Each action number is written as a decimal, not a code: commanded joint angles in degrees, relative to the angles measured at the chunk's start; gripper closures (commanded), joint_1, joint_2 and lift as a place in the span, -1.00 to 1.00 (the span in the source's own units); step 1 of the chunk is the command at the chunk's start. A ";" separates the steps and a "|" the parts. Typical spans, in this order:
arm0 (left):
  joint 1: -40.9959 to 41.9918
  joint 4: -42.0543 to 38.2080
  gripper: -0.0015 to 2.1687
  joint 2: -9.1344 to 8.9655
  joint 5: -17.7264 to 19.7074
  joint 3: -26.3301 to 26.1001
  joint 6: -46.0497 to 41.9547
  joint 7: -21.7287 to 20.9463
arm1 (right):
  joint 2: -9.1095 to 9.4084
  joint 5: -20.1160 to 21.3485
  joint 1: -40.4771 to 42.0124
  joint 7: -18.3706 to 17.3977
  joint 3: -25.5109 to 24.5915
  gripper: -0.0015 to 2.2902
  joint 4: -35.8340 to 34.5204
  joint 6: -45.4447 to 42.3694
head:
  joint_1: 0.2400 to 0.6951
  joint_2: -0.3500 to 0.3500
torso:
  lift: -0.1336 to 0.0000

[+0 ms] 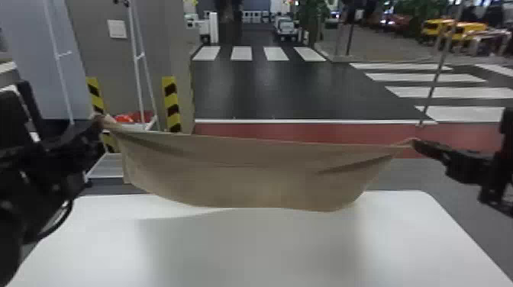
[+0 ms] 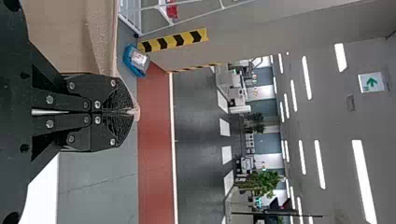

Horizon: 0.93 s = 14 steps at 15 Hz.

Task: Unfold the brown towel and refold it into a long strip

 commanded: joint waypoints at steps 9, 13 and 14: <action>39.98 -24.21 0.50 -8.90 0.24 -1.28 2.64 4.63 | -3.30 -7.60 33.89 11.02 -15.05 0.24 -14.67 -2.25 | 1.00 -0.47 | -0.84; 42.09 -28.25 0.50 -8.90 0.15 0.04 19.87 9.47 | -2.51 -15.86 41.89 17.35 -27.09 0.24 -20.91 1.79 | 1.00 -0.66 | -0.84; 41.74 -29.30 0.50 -8.90 0.15 0.65 21.28 9.47 | -2.86 -15.69 42.60 17.26 -27.00 0.24 -21.70 2.67 | 1.00 -0.72 | -0.84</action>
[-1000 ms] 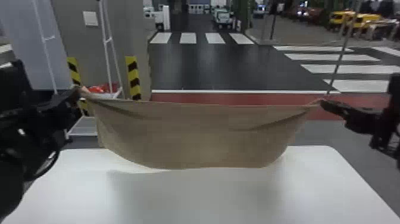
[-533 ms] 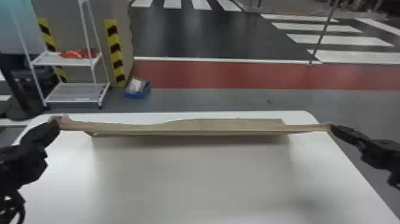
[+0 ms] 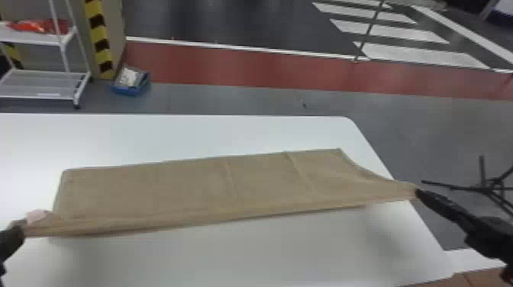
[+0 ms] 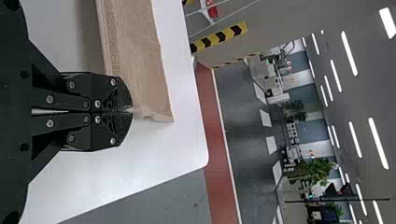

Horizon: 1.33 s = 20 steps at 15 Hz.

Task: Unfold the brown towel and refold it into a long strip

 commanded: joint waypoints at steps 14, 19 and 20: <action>-27.27 18.63 0.50 -0.15 -7.79 -6.14 11.93 0.45 | -4.99 13.77 -26.63 -4.79 14.11 0.24 23.04 9.78 | 1.00 -0.68 | -0.84; -30.79 26.98 0.50 -0.15 -12.54 -8.68 4.37 1.07 | -4.29 15.35 -28.83 -7.08 18.59 0.24 25.85 6.97 | 1.00 -0.57 | -0.84; -31.14 27.86 0.50 -0.15 -12.54 -8.60 3.14 1.16 | -4.20 15.44 -29.09 -7.78 20.00 0.24 25.94 6.97 | 1.00 -0.55 | -0.84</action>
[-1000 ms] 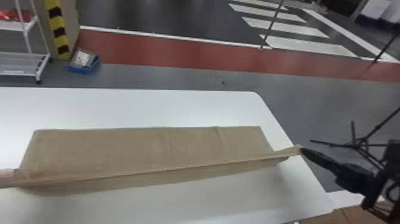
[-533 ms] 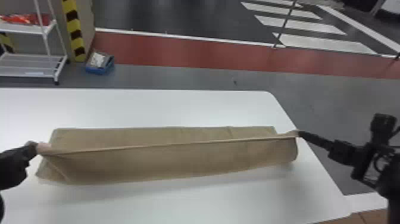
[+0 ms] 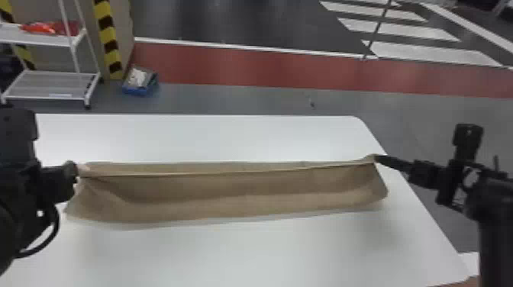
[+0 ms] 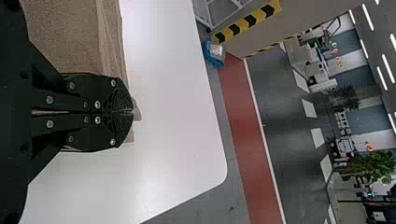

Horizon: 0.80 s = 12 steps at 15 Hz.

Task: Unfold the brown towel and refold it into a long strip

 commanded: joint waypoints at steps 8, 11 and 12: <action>-2.17 4.01 0.50 -0.15 -1.11 -1.24 -2.24 1.03 | 0.09 2.13 -1.63 -2.70 1.89 0.23 4.09 -2.30 | 1.00 -0.48 | -0.84; -2.08 2.26 0.50 -0.15 -1.20 -1.86 -2.06 1.64 | -0.26 1.34 -1.54 -2.61 0.84 0.23 3.47 -0.37 | 1.00 -0.51 | -0.84; -2.43 2.34 0.50 -0.15 -1.37 -2.30 -2.06 1.73 | -0.35 1.43 -1.54 -2.44 0.84 0.22 3.30 0.16 | 1.00 -0.52 | -0.84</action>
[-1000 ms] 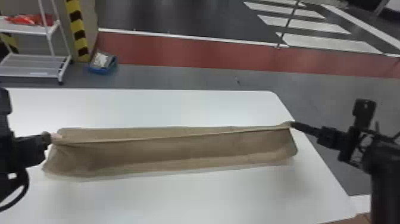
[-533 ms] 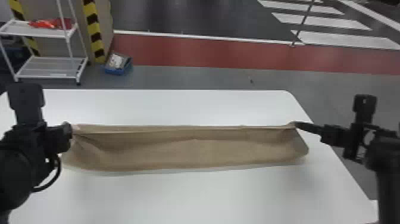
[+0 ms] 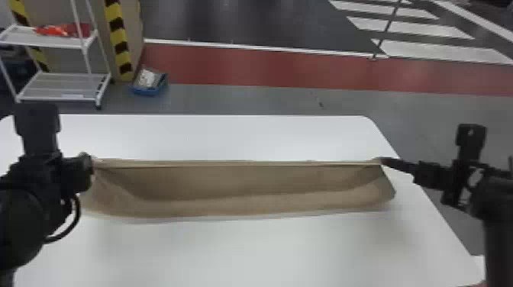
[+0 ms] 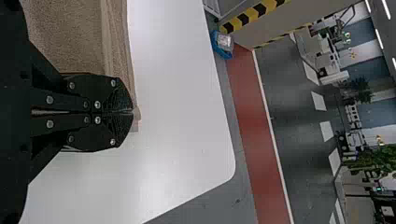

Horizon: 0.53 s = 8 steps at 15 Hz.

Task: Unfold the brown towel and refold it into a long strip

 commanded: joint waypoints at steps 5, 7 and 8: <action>-2.89 5.69 0.50 -0.15 -2.09 -3.70 -3.33 1.38 | 0.11 0.71 0.42 -0.09 1.13 0.22 0.16 -0.69 | 1.00 -0.56 | -0.84; -3.59 7.62 0.46 -0.15 -2.45 -4.31 -4.39 1.73 | 0.19 0.97 0.33 -0.97 1.66 0.06 0.51 -1.93 | 1.00 -0.56 | -0.84; -3.85 8.77 0.46 -0.15 -2.71 -4.40 -4.74 2.08 | 0.19 0.97 0.07 -1.23 1.92 0.06 0.95 -2.10 | 1.00 -0.56 | -0.84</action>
